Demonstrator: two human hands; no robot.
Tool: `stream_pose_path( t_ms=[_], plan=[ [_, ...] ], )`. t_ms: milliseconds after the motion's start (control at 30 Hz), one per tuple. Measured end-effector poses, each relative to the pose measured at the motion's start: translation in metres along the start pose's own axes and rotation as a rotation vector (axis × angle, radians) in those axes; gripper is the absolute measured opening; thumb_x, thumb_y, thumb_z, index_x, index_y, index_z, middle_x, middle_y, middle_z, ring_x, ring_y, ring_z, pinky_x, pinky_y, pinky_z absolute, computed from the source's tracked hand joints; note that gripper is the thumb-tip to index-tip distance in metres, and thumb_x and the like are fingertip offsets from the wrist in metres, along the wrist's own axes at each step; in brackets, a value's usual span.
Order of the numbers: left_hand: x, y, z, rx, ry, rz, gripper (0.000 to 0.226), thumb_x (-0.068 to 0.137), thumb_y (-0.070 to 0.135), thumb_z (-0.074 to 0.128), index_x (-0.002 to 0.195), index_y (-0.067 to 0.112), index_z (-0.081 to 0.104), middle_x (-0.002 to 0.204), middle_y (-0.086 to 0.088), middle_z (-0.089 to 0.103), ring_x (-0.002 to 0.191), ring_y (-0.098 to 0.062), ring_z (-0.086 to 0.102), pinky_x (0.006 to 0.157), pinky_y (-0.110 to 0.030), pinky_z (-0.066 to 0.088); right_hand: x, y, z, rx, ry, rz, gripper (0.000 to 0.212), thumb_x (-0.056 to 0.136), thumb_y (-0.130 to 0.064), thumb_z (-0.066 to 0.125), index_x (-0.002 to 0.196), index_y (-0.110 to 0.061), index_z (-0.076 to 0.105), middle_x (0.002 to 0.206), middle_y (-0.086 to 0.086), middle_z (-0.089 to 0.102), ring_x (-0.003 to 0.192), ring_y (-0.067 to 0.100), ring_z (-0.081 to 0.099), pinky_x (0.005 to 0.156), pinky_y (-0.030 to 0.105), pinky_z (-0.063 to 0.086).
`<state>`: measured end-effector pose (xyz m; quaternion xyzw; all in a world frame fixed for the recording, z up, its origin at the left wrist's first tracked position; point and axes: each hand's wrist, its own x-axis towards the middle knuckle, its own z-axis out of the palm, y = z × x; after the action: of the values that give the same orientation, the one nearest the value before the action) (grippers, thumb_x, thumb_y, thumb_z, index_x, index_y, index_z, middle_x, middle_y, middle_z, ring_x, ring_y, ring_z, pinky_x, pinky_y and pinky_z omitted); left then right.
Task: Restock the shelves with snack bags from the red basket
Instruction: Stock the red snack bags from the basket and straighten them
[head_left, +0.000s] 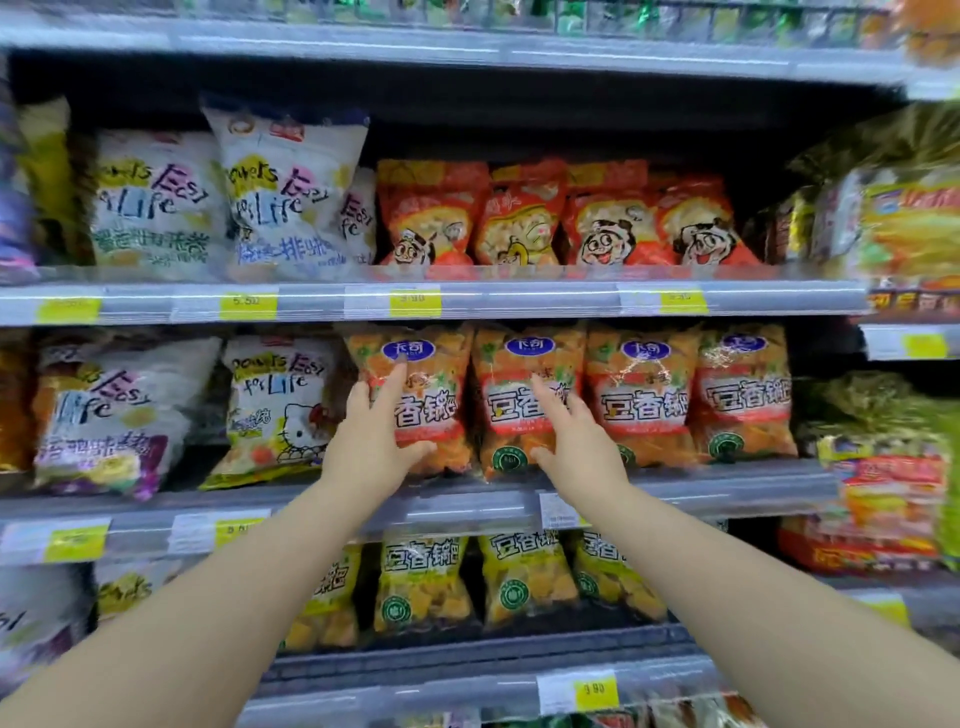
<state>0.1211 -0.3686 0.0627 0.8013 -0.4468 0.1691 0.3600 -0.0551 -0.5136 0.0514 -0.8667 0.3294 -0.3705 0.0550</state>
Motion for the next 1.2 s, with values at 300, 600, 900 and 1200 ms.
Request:
stream_pose_path(
  t_ms=[300, 600, 900, 1200],
  plan=[
    [0.006, 0.003, 0.016, 0.216, 0.074, 0.048, 0.089, 0.08, 0.057, 0.065, 0.145, 0.044, 0.006, 0.146, -0.018, 0.02, 0.11, -0.036, 0.052, 0.063, -0.035, 0.046, 0.009, -0.004, 0.013, -0.092, 0.079, 0.009, 0.075, 0.092, -0.027, 0.06, 0.148, -0.042, 0.013, 0.152, 0.017, 0.022, 0.099, 0.029, 0.058, 0.075, 0.032, 0.048],
    [0.009, 0.015, -0.002, 0.252, 0.081, -0.031, 0.087, 0.071, 0.063, 0.07, 0.141, 0.039, 0.024, 0.143, -0.015, 0.018, 0.124, -0.037, 0.034, 0.096, -0.049, 0.039, -0.001, -0.002, -0.005, -0.127, -0.005, 0.017, 0.075, 0.091, -0.043, 0.057, 0.147, -0.046, 0.007, 0.157, 0.008, 0.016, 0.117, 0.03, 0.052, 0.073, 0.033, 0.049],
    [-0.012, 0.101, 0.038, 0.107, 0.139, 0.561, 0.058, 0.077, 0.04, 0.067, 0.13, 0.028, 0.047, 0.132, -0.001, 0.035, 0.121, -0.025, 0.032, 0.1, -0.041, 0.03, -0.034, 0.084, -0.062, -0.149, 0.337, 0.046, 0.037, 0.091, -0.03, 0.057, 0.126, -0.019, 0.049, 0.12, 0.002, 0.049, 0.109, 0.021, 0.047, 0.075, 0.03, 0.042],
    [0.008, 0.197, 0.122, 0.382, -0.031, 0.808, 0.073, 0.085, 0.046, 0.061, 0.147, 0.037, 0.024, 0.161, 0.0, -0.007, 0.146, -0.024, -0.003, 0.114, -0.046, 0.017, -0.022, 0.201, -0.095, -0.059, 0.325, 0.264, 0.067, 0.087, -0.041, 0.064, 0.144, -0.036, 0.029, 0.148, 0.013, 0.023, 0.13, 0.034, 0.033, 0.103, 0.044, 0.037]
  ],
)
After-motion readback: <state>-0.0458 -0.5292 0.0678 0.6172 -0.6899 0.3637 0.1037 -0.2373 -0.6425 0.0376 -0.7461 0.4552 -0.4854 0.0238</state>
